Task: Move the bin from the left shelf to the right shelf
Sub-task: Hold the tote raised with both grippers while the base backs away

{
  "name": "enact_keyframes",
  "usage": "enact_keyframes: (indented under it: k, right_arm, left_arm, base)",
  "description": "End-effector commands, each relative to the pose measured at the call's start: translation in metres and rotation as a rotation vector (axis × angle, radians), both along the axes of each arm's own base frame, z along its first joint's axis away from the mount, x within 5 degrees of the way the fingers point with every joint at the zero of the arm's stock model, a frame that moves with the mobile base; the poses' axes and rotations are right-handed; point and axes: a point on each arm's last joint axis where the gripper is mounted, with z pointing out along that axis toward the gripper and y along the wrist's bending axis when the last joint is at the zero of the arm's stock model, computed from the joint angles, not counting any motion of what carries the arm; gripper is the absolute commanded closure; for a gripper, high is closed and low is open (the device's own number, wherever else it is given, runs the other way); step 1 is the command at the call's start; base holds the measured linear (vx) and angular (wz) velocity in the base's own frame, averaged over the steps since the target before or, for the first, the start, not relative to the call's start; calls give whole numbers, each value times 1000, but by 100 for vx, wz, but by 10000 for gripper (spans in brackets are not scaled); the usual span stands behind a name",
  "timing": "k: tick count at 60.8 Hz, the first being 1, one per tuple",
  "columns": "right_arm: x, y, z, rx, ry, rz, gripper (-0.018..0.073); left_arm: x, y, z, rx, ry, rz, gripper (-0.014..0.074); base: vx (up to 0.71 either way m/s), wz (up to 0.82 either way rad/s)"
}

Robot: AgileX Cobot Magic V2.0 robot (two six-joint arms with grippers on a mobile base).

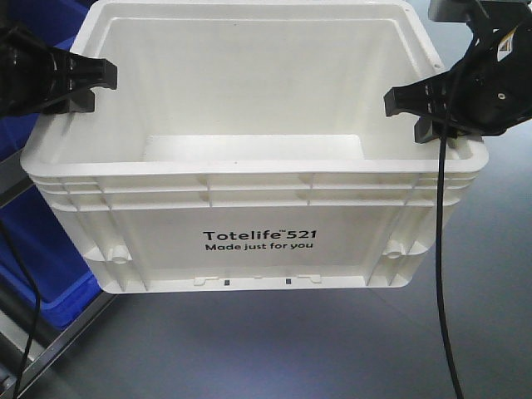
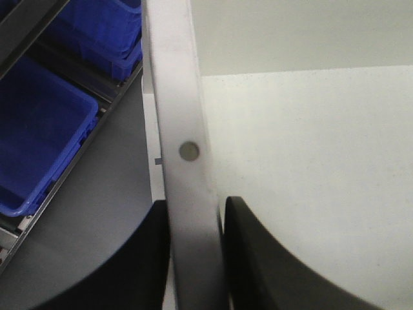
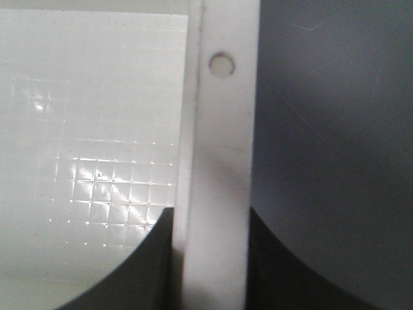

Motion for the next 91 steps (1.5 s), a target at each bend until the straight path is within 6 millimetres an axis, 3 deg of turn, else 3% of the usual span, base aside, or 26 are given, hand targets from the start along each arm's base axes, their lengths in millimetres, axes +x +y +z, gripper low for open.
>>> enact_keyframes:
  k: [1,91]
  right_arm:
    - [-2,-5,31,12,-195,11,536]
    - [-2,-5,31,12,-195,11,536]
  left_arm:
    - [-3,5,30,15,-193,-24,604]
    - [-3,5,30,15,-193,-24,604]
  base:
    - [10,-40]
    - [11,-42]
